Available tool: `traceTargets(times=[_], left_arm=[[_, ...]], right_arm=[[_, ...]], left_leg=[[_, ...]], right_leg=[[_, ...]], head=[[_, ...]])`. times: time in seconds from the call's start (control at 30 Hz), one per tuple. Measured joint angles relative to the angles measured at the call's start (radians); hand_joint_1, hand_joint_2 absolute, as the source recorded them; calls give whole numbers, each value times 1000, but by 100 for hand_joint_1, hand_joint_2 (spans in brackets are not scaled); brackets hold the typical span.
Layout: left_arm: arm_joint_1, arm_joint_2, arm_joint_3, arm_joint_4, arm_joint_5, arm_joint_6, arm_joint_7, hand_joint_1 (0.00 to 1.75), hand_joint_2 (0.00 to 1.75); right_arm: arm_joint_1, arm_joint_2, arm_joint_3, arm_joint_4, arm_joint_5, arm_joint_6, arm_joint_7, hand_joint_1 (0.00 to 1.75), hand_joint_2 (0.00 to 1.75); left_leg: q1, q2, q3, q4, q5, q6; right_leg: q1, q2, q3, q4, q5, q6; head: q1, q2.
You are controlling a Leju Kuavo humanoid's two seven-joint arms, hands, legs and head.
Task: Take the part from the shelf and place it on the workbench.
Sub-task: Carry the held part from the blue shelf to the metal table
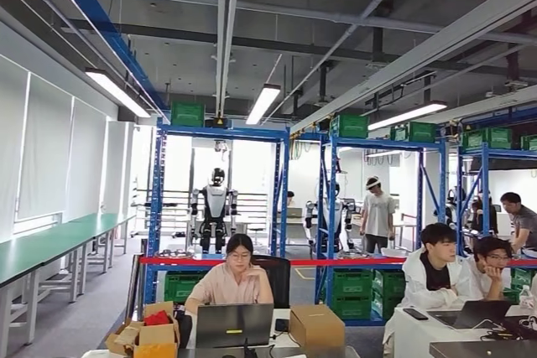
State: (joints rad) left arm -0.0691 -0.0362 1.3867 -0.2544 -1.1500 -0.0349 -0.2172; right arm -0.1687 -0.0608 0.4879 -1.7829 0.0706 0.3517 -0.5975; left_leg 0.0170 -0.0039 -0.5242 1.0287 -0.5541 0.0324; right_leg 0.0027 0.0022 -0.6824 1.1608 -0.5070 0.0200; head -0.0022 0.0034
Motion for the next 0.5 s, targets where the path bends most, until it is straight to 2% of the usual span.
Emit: traceTargets(times=[0.03, 0.07, 0.13, 0.2, 0.23, 0.27, 0.37, 0.4, 0.43, 0.47, 0.5], left_arm=[[-1, -1, 0, 0, 0, 0, -1, 0, 175], [-2, -2, 0, 0, -1, -1, -1, 0, 175], [-2, -3, 0, 0, -2, -3, -3, 0, 175], [-2, -4, 0, 0, -2, -5, -5, 0, 175], [-4, -4, 0, 0, -2, -6, -5, 0, 175], [-7, -4, 0, 0, -2, -7, -6, 0, 175], [-9, -4, 0, 0, -2, -6, -6, 0, 175], [-7, -4, 0, 0, -2, -6, -6, 0, 175], [-5, -4, 0, 0, -2, -6, -6, 0, 175], [-4, -4, 0, 0, -2, -6, -6, 0, 175], [-3, -4, 0, 0, -2, -6, -6, 0, 175]], right_arm=[[0, 0, 0, 0, 0, 0, 0, 175, 175], [0, -1, -1, 0, 0, 0, 0, 175, 175], [0, -2, -2, -1, 1, 0, 0, 175, 175], [0, -2, -2, -4, 2, 0, 0, 175, 175], [-1, -1, -2, -5, 2, 0, 0, 175, 175], [-3, -1, -2, -6, 2, 0, 0, 175, 175], [-1, -1, -2, -6, 2, 0, 0, 175, 175], [0, -1, -2, -6, 3, 0, 0, 175, 175], [2, -1, -2, -6, 3, 0, 0, 175, 175], [2, -1, -2, -6, 3, 0, -1, 175, 175], [3, -1, -2, -6, 3, 0, -1, 175, 175]], left_leg=[[0, -1, 8, -2, -7, -3], [1, -2, 12, -4, -12, -7], [1, -1, 19, -5, -14, -19], [0, 0, 26, 5, -14, -26], [0, 0, 18, 28, -19, -28], [0, 0, -5, 71, -32, -30], [2, 0, -118, 241, -101, -41], [2, 0, -143, 261, -108, -43], [3, 0, -151, 246, -90, -45], [4, 0, -143, 198, -49, -47], [5, 1, -127, 133, 3, -47]], right_leg=[[4, 0, 17, -58, 28, -8], [9, 0, 28, -98, 43, -15], [13, 1, 35, -126, 39, -26], [8, 2, 56, -145, 44, -35], [5, 1, 69, -153, 43, -39], [2, 0, 81, -160, 41, -41], [2, 1, 100, -164, 25, -46], [2, 2, 108, -163, 18, -46], [2, 3, 118, -163, 10, -44], [1, 4, 131, -163, 1, -42], [1, 4, 144, -163, -10, -38]], head=[[0, 0], [0, 0], [0, 0], [1, 0], [1, 0], [1, 0], [1, 0], [1, 0], [1, 0], [1, 0], [1, 0]])
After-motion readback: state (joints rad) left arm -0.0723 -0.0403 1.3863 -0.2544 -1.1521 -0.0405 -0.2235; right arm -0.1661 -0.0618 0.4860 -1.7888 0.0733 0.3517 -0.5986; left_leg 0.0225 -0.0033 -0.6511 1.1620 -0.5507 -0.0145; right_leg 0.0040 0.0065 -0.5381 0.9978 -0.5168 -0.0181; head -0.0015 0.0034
